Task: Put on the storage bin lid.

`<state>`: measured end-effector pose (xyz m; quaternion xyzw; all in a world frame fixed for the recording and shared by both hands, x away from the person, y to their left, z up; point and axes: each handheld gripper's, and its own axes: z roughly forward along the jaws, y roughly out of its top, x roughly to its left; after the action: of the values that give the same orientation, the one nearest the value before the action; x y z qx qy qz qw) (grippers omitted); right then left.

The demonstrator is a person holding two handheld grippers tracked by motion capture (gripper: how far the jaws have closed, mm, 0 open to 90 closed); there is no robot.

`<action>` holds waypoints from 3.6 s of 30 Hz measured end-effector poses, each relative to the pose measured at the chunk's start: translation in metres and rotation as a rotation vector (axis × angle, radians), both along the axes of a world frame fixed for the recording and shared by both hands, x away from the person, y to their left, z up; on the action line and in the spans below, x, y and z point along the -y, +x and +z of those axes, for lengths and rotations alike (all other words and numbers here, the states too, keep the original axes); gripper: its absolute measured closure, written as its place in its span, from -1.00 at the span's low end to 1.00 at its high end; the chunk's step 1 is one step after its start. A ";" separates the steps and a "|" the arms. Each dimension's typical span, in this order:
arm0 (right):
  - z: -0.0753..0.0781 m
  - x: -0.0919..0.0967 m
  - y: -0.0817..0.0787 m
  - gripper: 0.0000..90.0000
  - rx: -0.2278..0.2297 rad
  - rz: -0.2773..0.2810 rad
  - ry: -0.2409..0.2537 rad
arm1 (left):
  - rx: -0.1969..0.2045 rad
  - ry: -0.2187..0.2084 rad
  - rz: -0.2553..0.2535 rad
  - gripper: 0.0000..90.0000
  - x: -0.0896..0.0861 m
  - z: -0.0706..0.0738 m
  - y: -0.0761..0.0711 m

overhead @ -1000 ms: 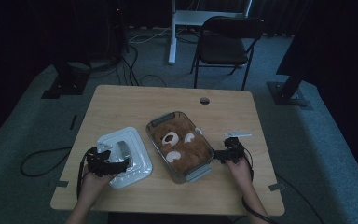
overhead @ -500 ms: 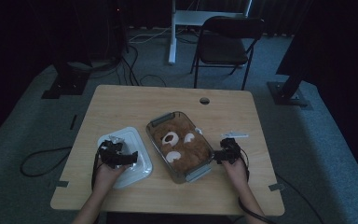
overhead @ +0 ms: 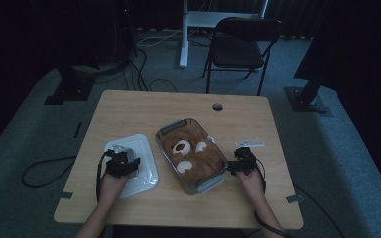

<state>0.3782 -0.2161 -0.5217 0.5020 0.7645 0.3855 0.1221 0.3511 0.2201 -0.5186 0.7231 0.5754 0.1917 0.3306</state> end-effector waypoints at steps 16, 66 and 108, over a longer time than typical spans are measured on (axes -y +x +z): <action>-0.003 0.001 -0.001 -0.70 -0.016 0.013 0.028 | 0.099 -0.075 0.028 0.53 -0.023 0.030 -0.013; -0.003 -0.147 -0.035 -0.70 0.021 0.325 0.033 | 0.281 -0.190 -0.235 0.53 0.029 0.124 -0.051; -0.009 -0.102 -0.027 -0.70 -0.031 0.198 0.100 | 0.142 -0.158 -0.401 0.53 0.029 0.102 -0.020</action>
<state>0.3513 -0.1146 -0.5312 0.4354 0.7918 0.4257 0.0463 0.3314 0.1910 -0.4163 0.7794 0.4089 0.1268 0.4574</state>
